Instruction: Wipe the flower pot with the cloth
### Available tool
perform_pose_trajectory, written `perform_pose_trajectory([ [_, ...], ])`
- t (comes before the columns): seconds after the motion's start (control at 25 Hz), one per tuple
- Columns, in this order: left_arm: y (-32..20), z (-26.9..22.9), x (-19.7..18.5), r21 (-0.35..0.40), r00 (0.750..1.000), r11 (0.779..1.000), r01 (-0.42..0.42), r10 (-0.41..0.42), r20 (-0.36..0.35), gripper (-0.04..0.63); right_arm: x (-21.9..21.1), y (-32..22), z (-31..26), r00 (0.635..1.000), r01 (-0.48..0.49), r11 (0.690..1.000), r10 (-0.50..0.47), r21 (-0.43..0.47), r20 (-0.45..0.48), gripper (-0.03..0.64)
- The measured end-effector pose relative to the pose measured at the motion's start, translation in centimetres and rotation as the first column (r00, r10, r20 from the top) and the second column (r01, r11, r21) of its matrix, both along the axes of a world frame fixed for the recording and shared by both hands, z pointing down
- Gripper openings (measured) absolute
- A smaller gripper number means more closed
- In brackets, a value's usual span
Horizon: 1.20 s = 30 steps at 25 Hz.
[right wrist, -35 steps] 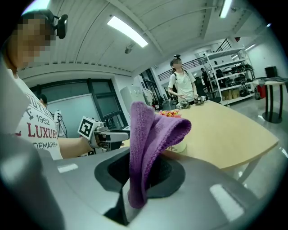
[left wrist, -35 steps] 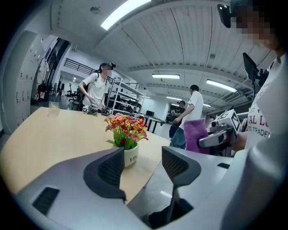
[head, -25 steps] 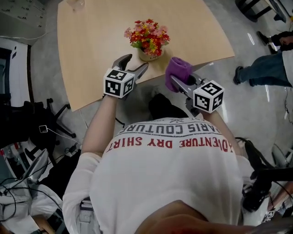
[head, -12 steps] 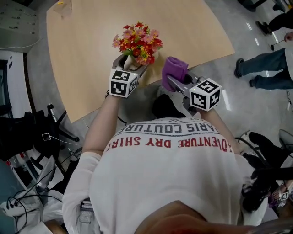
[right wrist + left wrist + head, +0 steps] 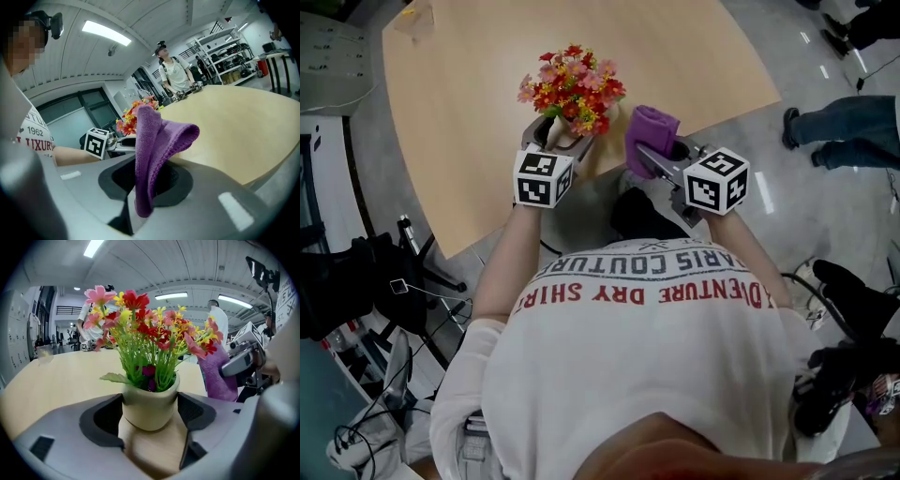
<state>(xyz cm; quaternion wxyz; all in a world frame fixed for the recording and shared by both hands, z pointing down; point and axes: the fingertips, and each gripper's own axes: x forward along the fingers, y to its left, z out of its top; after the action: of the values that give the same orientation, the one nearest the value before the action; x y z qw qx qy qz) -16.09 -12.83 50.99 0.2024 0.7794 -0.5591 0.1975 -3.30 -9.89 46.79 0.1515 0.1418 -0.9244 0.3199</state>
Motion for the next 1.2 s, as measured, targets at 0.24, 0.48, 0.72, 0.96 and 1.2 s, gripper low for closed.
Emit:
perform_pose_trajectory([
  [0.24,0.2,-0.1,-0.4,-0.007,0.999,0.999,-0.049,0.049,0.001,0.371,-1.5,-2.4,-1.0,0.998,-0.013,0.996,0.018,-0.084,0.062,0.06],
  [0.48,0.4,-0.7,-0.2,-0.013,0.998,0.998,-0.065,0.065,-0.004,0.371,-3.0,-4.4,-1.3,0.996,-0.02,0.987,0.035,-0.162,0.084,0.06],
  [0.72,0.3,-0.6,-0.2,-0.027,0.997,0.997,-0.078,0.078,-0.003,0.371,-4.0,-5.5,0.4,0.998,-0.022,0.974,0.035,-0.225,0.054,0.06],
  [0.96,0.2,-0.1,-0.5,-0.04,0.996,0.995,-0.09,0.09,-0.002,0.37,-4.8,-6.3,2.5,1.0,-0.024,0.966,0.022,-0.258,-0.011,0.06],
  [1.2,0.6,-0.1,-0.5,-0.042,0.994,0.993,-0.106,0.106,-0.009,0.365,-4.0,-6.3,6.3,0.976,-0.051,0.966,-0.006,-0.255,-0.219,0.06],
])
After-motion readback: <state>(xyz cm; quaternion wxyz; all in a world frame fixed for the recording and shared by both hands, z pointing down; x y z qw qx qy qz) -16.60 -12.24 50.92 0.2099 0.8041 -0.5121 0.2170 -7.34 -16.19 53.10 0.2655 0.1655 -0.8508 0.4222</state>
